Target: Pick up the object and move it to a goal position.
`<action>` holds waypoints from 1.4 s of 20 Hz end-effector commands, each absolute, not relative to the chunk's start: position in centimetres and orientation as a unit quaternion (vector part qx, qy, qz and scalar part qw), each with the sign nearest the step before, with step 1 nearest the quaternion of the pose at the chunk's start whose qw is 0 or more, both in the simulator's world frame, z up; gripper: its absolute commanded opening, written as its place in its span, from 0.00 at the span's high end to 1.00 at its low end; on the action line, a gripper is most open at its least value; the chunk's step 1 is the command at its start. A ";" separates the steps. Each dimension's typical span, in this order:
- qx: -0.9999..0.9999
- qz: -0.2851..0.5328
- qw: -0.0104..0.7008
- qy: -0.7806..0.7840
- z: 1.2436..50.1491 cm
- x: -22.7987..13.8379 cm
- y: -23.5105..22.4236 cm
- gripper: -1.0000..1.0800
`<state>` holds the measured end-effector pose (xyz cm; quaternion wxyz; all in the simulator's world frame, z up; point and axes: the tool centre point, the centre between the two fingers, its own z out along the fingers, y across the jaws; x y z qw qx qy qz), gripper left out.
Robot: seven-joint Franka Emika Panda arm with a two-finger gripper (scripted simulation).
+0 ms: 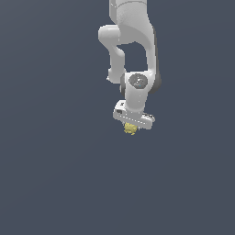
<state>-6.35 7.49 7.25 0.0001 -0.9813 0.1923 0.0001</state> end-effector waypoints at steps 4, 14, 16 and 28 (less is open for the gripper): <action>-0.981 0.000 0.000 0.192 11.4 -6.3 9.5 1.00; -0.981 -0.001 -0.001 0.192 21.8 -6.1 14.4 1.00; -0.981 -0.001 -0.001 0.192 23.7 -6.0 15.4 1.00; -0.981 0.000 0.000 0.192 30.6 -5.5 18.8 1.00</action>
